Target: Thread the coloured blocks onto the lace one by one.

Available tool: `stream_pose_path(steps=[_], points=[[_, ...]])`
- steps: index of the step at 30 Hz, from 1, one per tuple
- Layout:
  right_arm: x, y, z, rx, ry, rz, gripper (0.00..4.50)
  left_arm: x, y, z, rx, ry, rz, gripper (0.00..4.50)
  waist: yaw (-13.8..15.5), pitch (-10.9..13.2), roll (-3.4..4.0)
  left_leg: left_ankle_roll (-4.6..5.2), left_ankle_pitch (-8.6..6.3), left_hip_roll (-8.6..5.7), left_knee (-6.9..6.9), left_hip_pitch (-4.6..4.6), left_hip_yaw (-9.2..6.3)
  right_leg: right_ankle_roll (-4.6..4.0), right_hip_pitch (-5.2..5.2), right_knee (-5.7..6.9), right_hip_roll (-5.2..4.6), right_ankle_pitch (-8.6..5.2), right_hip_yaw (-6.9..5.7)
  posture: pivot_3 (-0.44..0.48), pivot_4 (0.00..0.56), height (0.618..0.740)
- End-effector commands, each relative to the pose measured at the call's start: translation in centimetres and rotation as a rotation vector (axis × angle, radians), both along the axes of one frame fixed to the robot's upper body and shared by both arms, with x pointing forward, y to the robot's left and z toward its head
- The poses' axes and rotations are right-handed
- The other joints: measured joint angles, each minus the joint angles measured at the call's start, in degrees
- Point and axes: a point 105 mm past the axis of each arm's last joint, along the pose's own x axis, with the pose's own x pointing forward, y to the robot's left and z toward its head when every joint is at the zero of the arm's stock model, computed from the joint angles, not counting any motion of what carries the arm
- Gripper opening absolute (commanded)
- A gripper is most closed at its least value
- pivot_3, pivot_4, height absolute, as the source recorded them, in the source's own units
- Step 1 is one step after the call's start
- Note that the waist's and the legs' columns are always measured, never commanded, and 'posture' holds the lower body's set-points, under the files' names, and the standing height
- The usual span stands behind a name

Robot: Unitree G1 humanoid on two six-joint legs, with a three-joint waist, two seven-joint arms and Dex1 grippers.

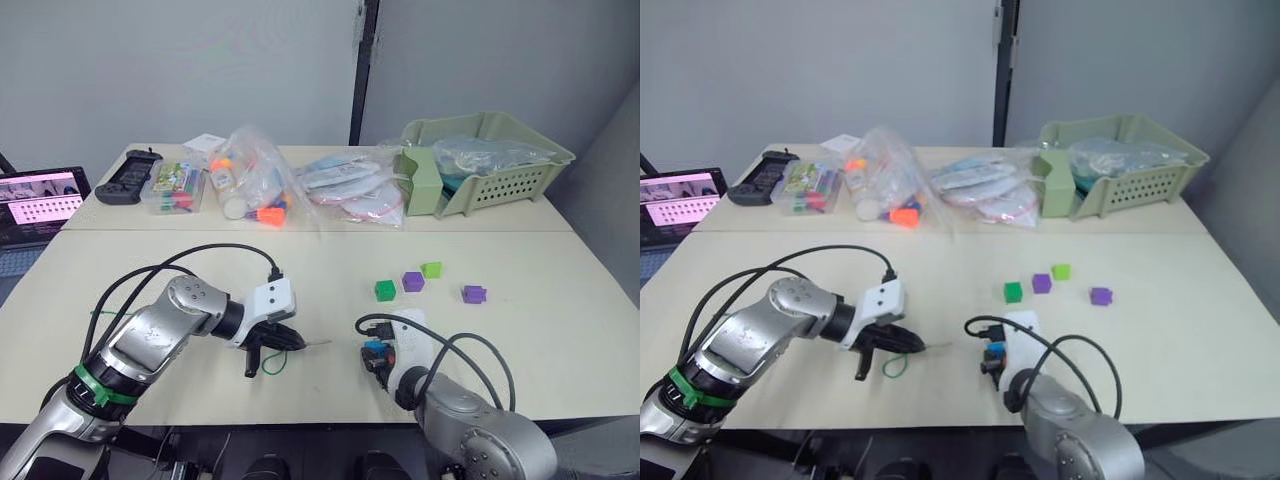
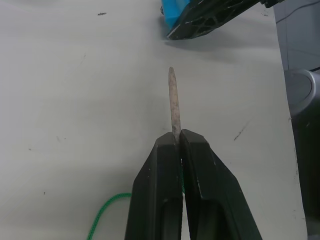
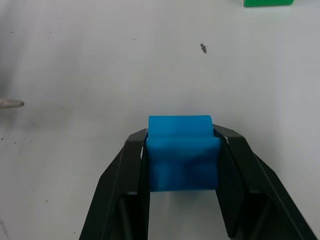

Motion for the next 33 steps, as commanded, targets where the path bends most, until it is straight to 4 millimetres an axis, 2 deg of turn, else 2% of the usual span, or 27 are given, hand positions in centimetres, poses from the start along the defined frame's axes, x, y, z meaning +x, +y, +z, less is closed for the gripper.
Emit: stream_pose_path(steps=[1,3,9,10,15,17,19,21,24,30,33], points=[[0.2,0.0,-1.1,-0.022,0.024,-0.011,1.19,-0.1,0.1,0.8,0.006,-0.041,-0.022,0.00,-0.03,-0.01,-0.02,0.00,0.00,0.02,0.00,0.01,0.01,0.00,0.02,-0.04,0.04,0.00,0.00,0.000,0.150,0.740],[0.4,-0.1,-0.5,-0.031,-0.021,-0.008,2.24,-0.1,0.3,0.8,0.009,-0.041,-0.020,0.00,0.01,-0.01,-0.02,-0.01,0.01,0.03,0.00,0.06,0.00,-0.01,0.06,-0.06,0.10,0.00,0.00,0.000,0.150,0.740],[-0.2,0.0,2.8,-0.014,-0.145,0.109,4.33,-0.4,0.8,0.7,0.015,-0.037,-0.012,0.00,0.20,0.00,-0.03,-0.01,0.01,0.02,0.00,-0.04,-0.02,-0.01,0.02,-0.05,0.02,-0.01,0.00,0.000,0.150,0.740],[-0.3,-0.1,3.4,-0.015,-0.165,0.133,4.45,-0.4,0.9,0.6,0.015,-0.037,-0.010,0.00,0.21,0.00,-0.03,-0.01,0.01,0.01,0.00,-0.07,-0.03,-0.01,0.01,-0.05,-0.01,-0.01,0.00,0.000,0.150,0.740],[-2.1,-0.5,6.1,-0.099,-0.262,0.550,4.45,-0.5,1.2,0.5,0.013,-0.035,0.005,0.00,0.37,0.05,-0.04,-0.01,0.01,-0.01,0.00,-0.07,-0.04,0.01,0.05,-0.12,-0.04,-0.01,-0.06,0.000,0.150,0.740],[-2.5,-1.5,5.6,-0.161,-0.230,0.701,4.45,-0.5,1.3,0.5,0.014,-0.034,0.005,0.00,0.46,0.07,-0.08,-0.01,0.01,-0.02,0.01,-0.06,-0.06,0.03,0.14,-0.22,-0.04,-0.03,-0.10,0.000,0.150,0.740],[-2.8,-2.1,5.1,-0.145,-0.190,0.826,4.45,-0.7,1.3,0.3,0.017,-0.031,-0.001,0.00,0.42,0.09,-0.13,-0.01,0.01,-0.04,0.00,-0.05,-0.02,0.05,0.16,-0.26,-0.05,-0.04,-0.11,0.000,0.150,0.740],[-2.1,-2.8,4.6,-0.145,-0.186,0.949,4.45,-1.0,1.3,0.1,0.018,-0.024,-0.009,0.00,0.31,0.13,-0.21,-0.01,0.01,-0.04,0.00,-0.02,-0.01,0.05,0.20,-0.28,0.07,-0.05,-0.11,0.000,0.150,0.740],[-0.3,-4.2,2.9,-0.255,-0.186,1.103,4.45,-1.5,1.1,0.0,0.019,-0.018,-0.030,0.00,0.03,0.15,-0.24,-0.01,0.01,-0.01,0.01,0.04,0.10,0.06,0.18,-0.27,0.10,-0.05,-0.03,0.000,0.150,0.740],[2.3,-4.6,1.6,-0.399,-0.308,1.289,4.45,-2.5,0.2,-0.2,0.010,-0.011,-0.057,0.00,0.32,0.18,-0.27,-0.01,0.00,0.00,0.01,-0.04,0.14,0.01,0.11,-0.19,0.13,-0.02,-0.03,0.000,0.150,0.740],[3.3,-4.2,1.7,-0.372,-0.340,1.329,4.45,-3.0,-0.1,-0.2,0.005,-0.004,-0.060,0.00,0.43,0.19,-0.28,-0.01,0.01,0.00,0.02,-0.03,0.06,0.00,0.14,-0.18,0.04,-0.01,-0.02,0.000,0.150,0.740]])
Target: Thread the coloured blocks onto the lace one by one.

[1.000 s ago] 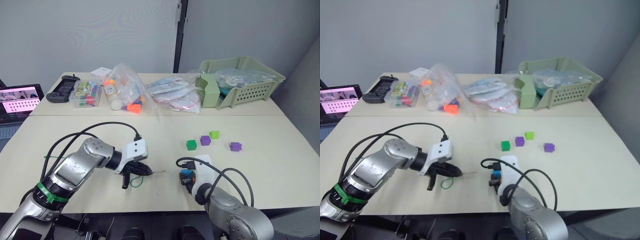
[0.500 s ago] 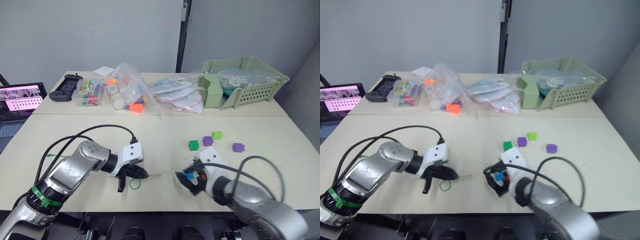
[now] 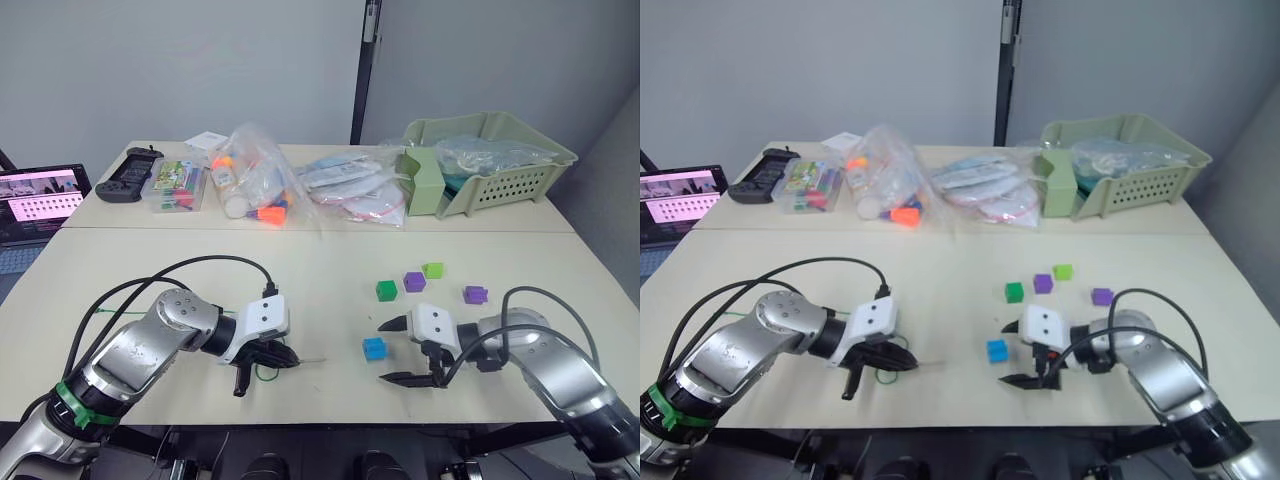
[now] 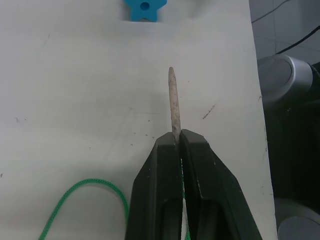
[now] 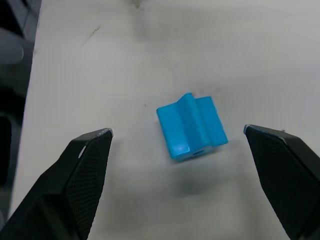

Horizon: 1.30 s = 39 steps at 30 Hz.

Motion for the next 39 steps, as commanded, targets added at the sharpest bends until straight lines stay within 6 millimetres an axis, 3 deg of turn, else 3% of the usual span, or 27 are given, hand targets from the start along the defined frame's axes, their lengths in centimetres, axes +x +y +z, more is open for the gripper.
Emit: stream_pose_path(steps=[1,4,5,14,23,29,39], points=[[0.8,0.3,0.6,0.010,-0.052,0.063,4.45,-0.7,-0.5,0.4,-0.016,-0.010,-0.019,0.00,0.05,0.00,0.00,0.00,0.00,0.00,0.00,-0.01,-0.01,0.00,-0.01,0.00,-0.03,0.00,0.00,0.000,0.150,0.740],[1.3,0.4,0.1,0.007,-0.039,0.073,4.45,-0.6,-0.3,0.5,-0.013,-0.010,-0.005,0.00,0.25,0.00,0.00,0.00,0.00,0.00,0.00,0.02,-0.04,-0.01,0.00,0.07,-0.07,0.01,0.00,0.000,0.150,0.740],[1.3,0.5,0.0,0.008,-0.033,0.075,4.21,-0.6,-0.2,0.5,-0.012,-0.010,-0.002,0.00,0.34,0.00,0.00,0.00,0.00,-0.01,0.01,0.03,-0.05,-0.01,0.01,0.08,-0.08,0.01,-0.01,0.000,0.150,0.740],[2.0,0.4,-0.4,0.036,-0.001,0.044,1.35,-0.3,-0.4,0.8,-0.017,-0.019,0.001,0.00,0.83,0.00,0.01,0.00,0.00,-0.04,0.01,0.07,-0.04,-0.02,0.01,0.14,-0.12,0.01,-0.01,0.000,0.150,0.740],[-0.3,2.5,-0.4,0.057,0.060,0.015,1.35,1.2,-2.7,0.8,0.009,-0.088,-0.018,0.00,1.40,0.00,0.01,0.00,0.00,-0.09,0.06,0.06,-0.09,-0.02,0.01,0.27,-0.10,0.01,-0.02,0.000,0.150,0.740],[-0.4,3.0,-1.4,0.003,0.068,-0.023,1.35,1.4,-3.6,0.6,0.036,-0.096,-0.043,0.00,1.32,0.00,0.01,0.00,0.00,-0.09,0.14,0.06,-0.06,-0.02,0.02,0.25,0.01,0.01,-0.02,0.000,0.150,0.740],[-0.5,3.6,-1.4,-0.012,0.067,-0.015,1.35,1.7,-4.6,0.5,0.062,-0.106,-0.055,0.00,1.24,0.00,0.01,0.00,0.00,-0.05,0.16,0.08,-0.07,-0.02,0.03,0.25,0.08,0.01,-0.01,0.000,0.150,0.740]])
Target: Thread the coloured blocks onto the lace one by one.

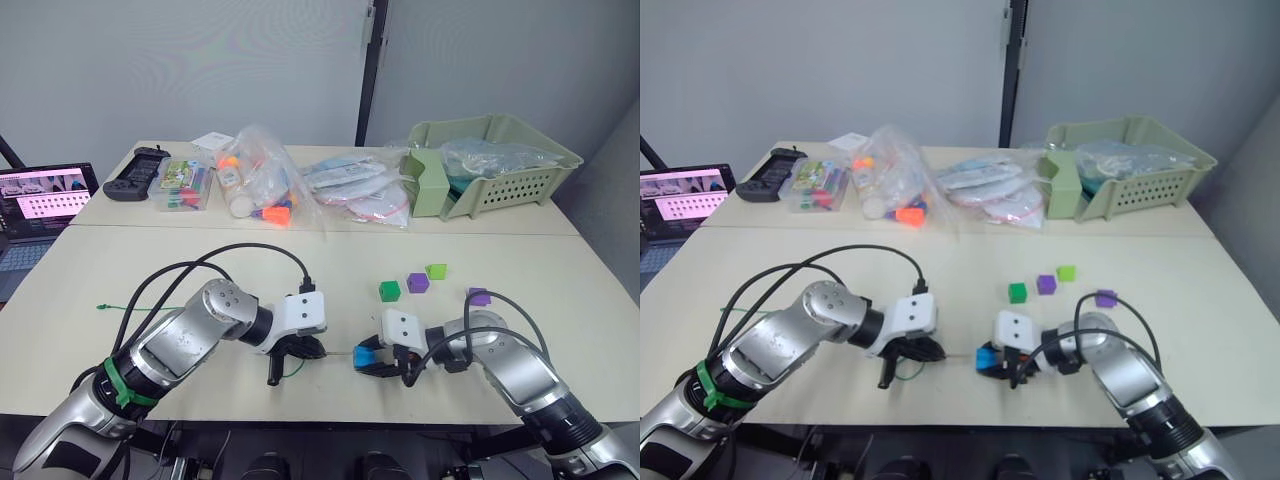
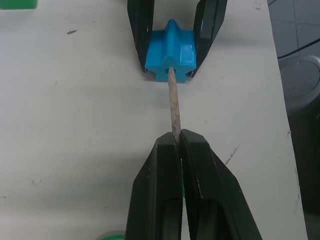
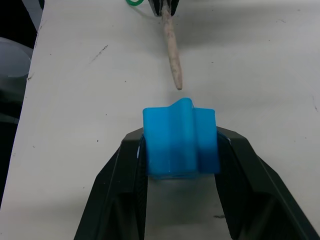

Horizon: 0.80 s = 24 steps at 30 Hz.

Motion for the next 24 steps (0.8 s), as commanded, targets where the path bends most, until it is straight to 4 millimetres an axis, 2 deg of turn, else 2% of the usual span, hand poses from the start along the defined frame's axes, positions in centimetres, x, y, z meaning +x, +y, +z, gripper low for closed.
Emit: stream_pose_path(steps=[1,16,24], points=[[-0.4,0.8,0.1,-0.007,-0.004,0.024,1.35,0.4,-0.6,0.6,0.001,-0.038,-0.006,0.00,0.01,0.00,0.00,0.00,0.00,0.00,0.01,0.00,0.00,0.00,0.01,0.00,0.00,0.00,0.00,0.000,0.150,0.740],[-1.0,1.2,0.5,-0.011,0.002,0.036,1.35,0.4,-1.3,0.2,0.007,-0.044,-0.026,0.00,-0.01,0.00,0.00,0.00,0.00,0.03,0.04,-0.01,-0.01,0.00,0.01,0.01,0.04,0.00,0.01,0.000,0.150,0.740],[-1.3,2.0,0.8,0.002,0.001,0.044,1.35,0.3,-3.2,-0.4,-0.023,-0.040,-0.044,0.00,0.12,0.00,0.00,0.00,0.00,0.00,0.04,-0.02,-0.02,-0.01,0.00,0.02,0.04,0.00,0.01,0.000,0.150,0.740]])
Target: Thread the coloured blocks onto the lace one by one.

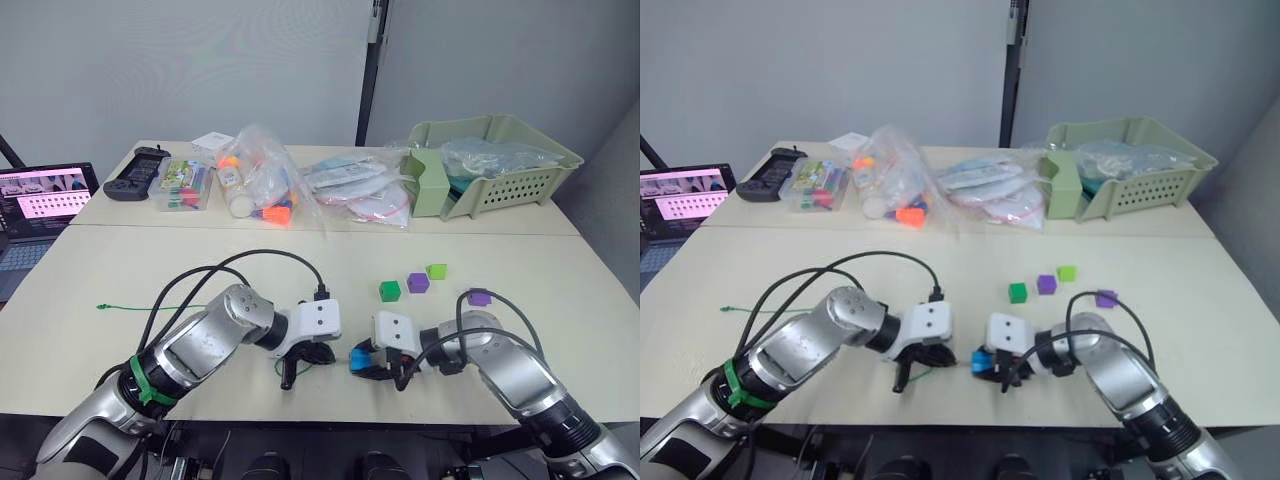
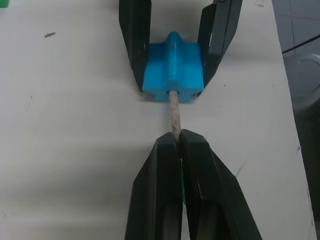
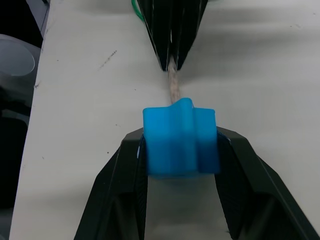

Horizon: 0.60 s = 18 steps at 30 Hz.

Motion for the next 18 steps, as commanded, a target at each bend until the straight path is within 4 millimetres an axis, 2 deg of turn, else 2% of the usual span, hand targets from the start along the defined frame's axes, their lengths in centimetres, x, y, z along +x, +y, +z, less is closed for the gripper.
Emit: stream_pose_path(steps=[1,6,9,11,12,15,18], points=[[-0.5,1.1,0.6,0.028,-0.012,0.031,1.35,0.1,-1.4,0.6,-0.037,-0.041,-0.025,0.00,0.07,0.00,0.00,0.00,0.00,-0.01,0.01,0.00,0.00,0.00,0.00,0.00,-0.01,0.00,0.00,0.000,0.150,0.740],[-0.2,1.7,1.0,0.054,-0.021,0.013,1.35,-0.1,-3.1,-0.6,-0.127,0.041,-0.003,0.00,0.16,-0.02,0.03,0.00,0.00,-0.02,0.04,0.03,-0.02,0.00,0.04,0.01,-0.01,0.00,0.00,0.000,0.150,0.740],[-0.1,1.7,1.0,0.057,-0.021,0.004,1.35,0.2,-2.7,-1.5,-0.129,0.051,0.009,0.00,0.42,-0.02,0.02,0.00,0.00,-0.03,0.18,0.09,-0.06,0.00,0.20,0.01,-0.05,0.00,-0.04,0.000,0.150,0.740],[-0.1,1.7,1.0,0.054,-0.020,0.000,1.35,0.2,-2.5,-1.5,-0.140,0.057,0.002,0.00,0.40,-0.02,0.02,0.00,0.00,-0.02,0.29,0.14,-0.07,0.01,0.32,0.00,-0.07,0.00,-0.05,0.000,0.150,0.740],[-0.1,1.4,0.8,0.048,-0.019,-0.009,1.35,0.3,-2.3,-0.8,-0.169,0.047,-0.014,0.53,0.37,-0.02,0.02,0.00,0.00,-0.02,0.31,0.26,-0.06,0.01,0.46,-0.01,-0.07,0.00,-0.05,0.000,0.150,0.740],[0.0,0.7,0.4,0.032,-0.009,-0.037,1.35,0.8,-1.2,0.7,-0.242,0.023,-0.012,1.20,0.14,-0.02,0.03,0.00,0.00,0.00,0.29,0.36,-0.06,0.02,0.53,-0.02,-0.02,-0.01,-0.05,0.000,0.150,0.740],[0.0,0.3,0.2,0.021,-0.005,-0.049,1.35,1.0,0.3,0.5,-0.223,0.004,-0.002,2.24,0.10,-0.02,0.02,0.00,0.00,0.02,0.26,0.07,-0.07,0.00,0.16,0.06,-0.02,0.00,-0.05,0.000,0.150,0.740]])
